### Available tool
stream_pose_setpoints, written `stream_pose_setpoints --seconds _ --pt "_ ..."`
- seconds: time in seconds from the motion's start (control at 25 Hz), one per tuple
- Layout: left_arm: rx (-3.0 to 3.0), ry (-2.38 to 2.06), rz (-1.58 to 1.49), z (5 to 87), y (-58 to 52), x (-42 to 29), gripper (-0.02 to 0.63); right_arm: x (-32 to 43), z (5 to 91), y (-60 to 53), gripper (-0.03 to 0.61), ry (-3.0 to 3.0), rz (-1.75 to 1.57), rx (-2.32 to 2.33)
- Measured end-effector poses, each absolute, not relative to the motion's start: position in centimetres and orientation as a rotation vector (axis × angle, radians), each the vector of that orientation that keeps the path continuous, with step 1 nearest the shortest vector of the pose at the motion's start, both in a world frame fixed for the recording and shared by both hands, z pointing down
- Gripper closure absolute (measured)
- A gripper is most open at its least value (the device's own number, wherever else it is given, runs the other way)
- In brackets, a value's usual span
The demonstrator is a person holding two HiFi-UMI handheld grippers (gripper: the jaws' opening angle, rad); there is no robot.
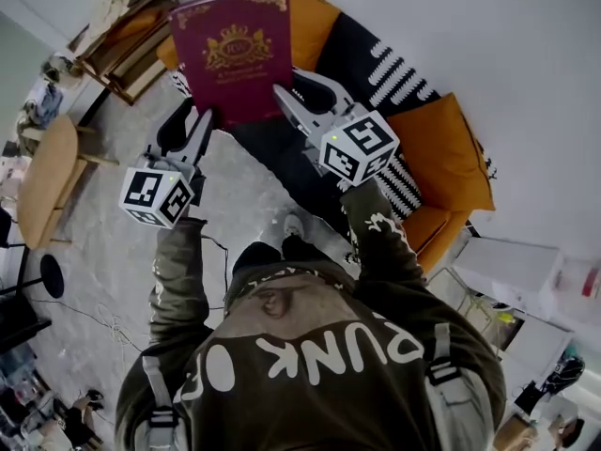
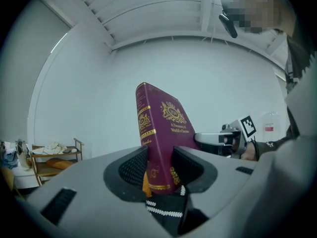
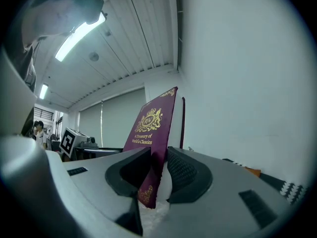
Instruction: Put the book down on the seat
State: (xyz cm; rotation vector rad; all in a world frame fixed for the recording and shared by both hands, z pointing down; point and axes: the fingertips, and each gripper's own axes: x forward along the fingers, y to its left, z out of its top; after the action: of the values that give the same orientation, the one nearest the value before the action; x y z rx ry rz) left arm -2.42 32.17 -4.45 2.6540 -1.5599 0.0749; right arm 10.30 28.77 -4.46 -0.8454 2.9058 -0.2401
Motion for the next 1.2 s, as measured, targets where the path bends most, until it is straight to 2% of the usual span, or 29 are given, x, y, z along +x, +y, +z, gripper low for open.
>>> stream_pose_setpoints --seconds 0.48,0.84,1.2 --pt "2.653 -1.534 0.079 -2.5 27.6 -3.1 0.454 9.6 -2.5 24.4 0.462 2.907 -0.264 -0.87" --pt "2.625 -1.473 0.103 0.8 14.8 -6.0 0.454 6.8 0.6 12.1 0.462 2.939 -0.337 -0.923" --pt "2.511 -1.368 0.161 9.9 1.8 -10.5 0.454 2.2 9.3 -0.6 0.462 2.979 -0.544 -0.997"
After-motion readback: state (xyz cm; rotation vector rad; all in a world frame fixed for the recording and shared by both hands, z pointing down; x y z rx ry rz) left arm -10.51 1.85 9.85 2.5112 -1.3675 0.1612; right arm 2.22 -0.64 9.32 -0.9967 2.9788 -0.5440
